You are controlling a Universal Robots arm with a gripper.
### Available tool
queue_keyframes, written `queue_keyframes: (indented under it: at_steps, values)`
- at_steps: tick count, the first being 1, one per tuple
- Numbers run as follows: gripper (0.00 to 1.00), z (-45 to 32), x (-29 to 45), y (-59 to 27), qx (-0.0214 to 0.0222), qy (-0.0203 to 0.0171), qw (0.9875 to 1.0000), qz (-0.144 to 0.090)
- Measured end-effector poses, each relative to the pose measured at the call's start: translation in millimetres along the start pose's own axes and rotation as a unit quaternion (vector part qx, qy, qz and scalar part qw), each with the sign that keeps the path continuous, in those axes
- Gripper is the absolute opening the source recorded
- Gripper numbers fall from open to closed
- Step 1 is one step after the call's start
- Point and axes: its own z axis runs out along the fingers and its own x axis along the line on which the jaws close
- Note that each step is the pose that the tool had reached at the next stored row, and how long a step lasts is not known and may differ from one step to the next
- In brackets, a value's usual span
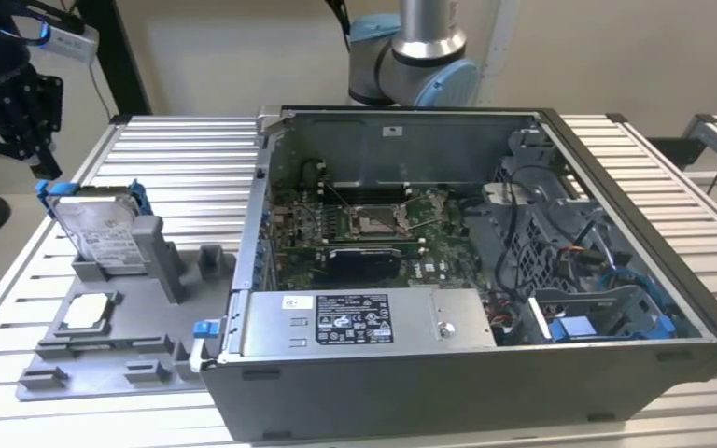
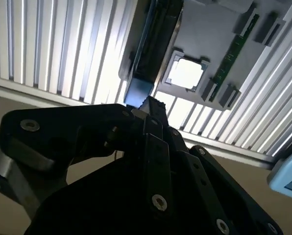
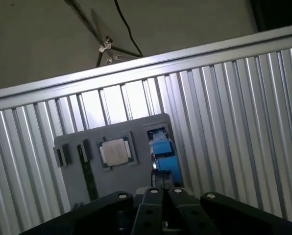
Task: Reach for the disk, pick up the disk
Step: 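Pick up the disk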
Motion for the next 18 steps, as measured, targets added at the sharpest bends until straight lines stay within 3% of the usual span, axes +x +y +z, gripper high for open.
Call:
queue_keyframes:
  at_steps: [5,9,18]
  values:
    - [0.00,0.0,-0.7,0.3,-0.0003,0.0006,0.9993,-0.037]
    - [0.00,0.0,-0.7,0.5,-0.0005,0.0011,0.9980,-0.064]
    - [0.00,0.3,-0.7,0.5,-0.0008,0.0022,0.9912,-0.133]
